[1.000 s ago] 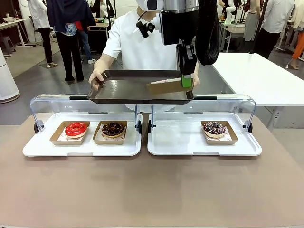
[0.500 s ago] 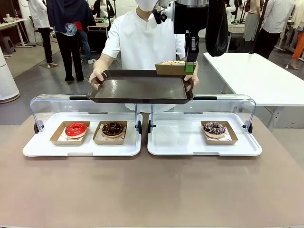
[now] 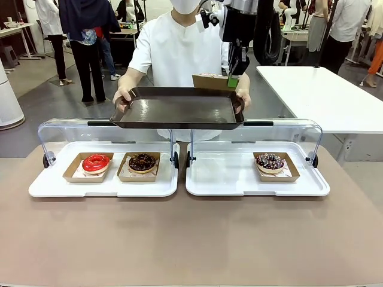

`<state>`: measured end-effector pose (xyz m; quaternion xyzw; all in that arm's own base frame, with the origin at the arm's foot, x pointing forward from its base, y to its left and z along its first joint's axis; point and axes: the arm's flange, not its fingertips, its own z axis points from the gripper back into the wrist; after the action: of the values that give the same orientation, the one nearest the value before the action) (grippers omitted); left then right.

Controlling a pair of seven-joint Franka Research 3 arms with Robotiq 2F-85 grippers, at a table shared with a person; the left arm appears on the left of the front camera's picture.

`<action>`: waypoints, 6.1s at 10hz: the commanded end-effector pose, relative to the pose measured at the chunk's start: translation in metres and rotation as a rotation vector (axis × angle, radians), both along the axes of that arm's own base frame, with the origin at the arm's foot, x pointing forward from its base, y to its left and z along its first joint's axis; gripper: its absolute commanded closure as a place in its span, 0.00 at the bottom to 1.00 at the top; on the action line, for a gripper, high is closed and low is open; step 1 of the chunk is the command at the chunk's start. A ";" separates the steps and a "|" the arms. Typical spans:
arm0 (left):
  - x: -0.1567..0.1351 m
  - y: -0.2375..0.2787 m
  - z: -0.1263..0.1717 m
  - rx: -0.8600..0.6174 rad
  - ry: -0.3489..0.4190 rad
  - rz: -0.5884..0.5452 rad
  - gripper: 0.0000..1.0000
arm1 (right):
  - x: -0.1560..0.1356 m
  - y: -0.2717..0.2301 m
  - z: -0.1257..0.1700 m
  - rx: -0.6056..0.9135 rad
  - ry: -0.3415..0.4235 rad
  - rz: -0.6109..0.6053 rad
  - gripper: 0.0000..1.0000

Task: Provide the desired donut to the person.
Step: Place the picked Paper togo box onto the Handle tray extended by the person.

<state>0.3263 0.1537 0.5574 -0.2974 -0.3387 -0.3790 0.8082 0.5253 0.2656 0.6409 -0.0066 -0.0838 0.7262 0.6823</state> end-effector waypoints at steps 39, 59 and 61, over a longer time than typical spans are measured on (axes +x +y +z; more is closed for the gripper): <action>0.001 0.000 0.001 -0.018 -0.016 -0.009 0.00 | -0.108 -0.190 -0.059 0.112 0.102 -0.196 0.00; 0.001 0.000 0.001 -0.018 -0.016 -0.009 0.00 | -0.132 -0.476 -0.180 1.032 -0.053 -0.147 0.00; 0.001 0.000 0.001 -0.018 -0.016 -0.009 0.00 | -0.132 -0.476 -0.180 1.032 -0.053 -0.147 0.00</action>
<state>0.3268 0.1530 0.5575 -0.2974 -0.3373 -0.3793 0.8087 0.3943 -0.2103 0.4610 0.2982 -0.4529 0.5494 0.6356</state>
